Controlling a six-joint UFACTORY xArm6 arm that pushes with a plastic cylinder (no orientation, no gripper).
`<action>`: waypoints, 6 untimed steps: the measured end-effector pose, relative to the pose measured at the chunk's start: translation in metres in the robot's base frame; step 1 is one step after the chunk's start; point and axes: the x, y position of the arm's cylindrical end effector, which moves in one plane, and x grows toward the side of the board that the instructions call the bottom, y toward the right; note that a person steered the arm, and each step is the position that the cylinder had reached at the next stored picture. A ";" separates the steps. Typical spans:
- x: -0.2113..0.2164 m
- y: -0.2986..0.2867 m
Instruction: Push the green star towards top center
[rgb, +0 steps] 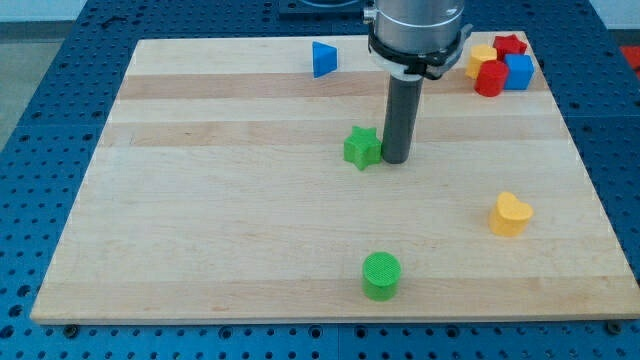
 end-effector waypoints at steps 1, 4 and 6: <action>0.020 -0.002; 0.006 -0.045; -0.098 -0.057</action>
